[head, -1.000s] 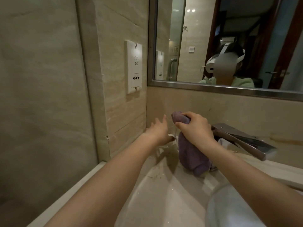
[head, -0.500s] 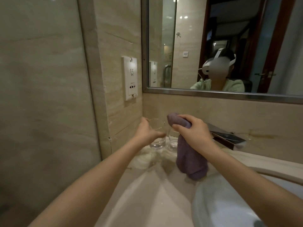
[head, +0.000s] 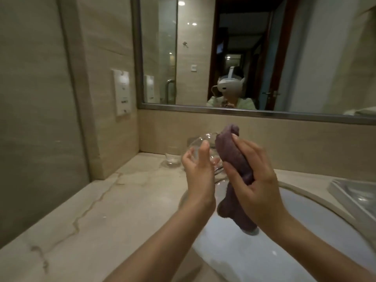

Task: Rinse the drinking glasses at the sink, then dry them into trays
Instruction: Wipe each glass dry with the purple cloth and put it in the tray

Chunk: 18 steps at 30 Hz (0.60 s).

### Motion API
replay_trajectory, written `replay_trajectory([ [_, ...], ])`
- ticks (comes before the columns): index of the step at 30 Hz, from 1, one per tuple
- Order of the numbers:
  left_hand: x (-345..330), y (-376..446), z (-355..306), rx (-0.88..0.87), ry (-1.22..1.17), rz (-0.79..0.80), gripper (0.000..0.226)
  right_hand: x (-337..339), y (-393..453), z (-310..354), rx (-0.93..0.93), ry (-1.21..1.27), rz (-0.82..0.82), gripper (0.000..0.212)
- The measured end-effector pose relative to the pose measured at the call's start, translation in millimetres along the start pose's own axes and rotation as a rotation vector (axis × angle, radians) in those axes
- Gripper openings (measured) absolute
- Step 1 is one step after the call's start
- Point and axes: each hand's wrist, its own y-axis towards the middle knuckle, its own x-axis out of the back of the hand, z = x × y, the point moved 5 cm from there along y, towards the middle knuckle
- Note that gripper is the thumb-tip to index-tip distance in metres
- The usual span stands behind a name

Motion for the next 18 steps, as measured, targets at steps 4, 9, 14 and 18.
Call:
replay_trajectory([
  [4, -30, -26, 41, 0.088, 0.048, 0.049, 0.082, 41, -34, -20, -0.176, 0.0, -0.023, 0.051],
  [9, -50, -45, 85, 0.155, 0.133, 0.17, 0.072, 63, -69, -45, -0.331, -0.01, -0.235, 0.045],
  [14, -42, -42, 120, 0.252, 0.233, 0.207, 0.056, 53, -71, -91, -0.732, 0.241, -0.286, 0.025],
  [18, -33, -24, 115, 0.22, 0.263, 0.211, 0.048, 33, -65, -108, -0.899, 0.513, -0.316, 0.022],
])
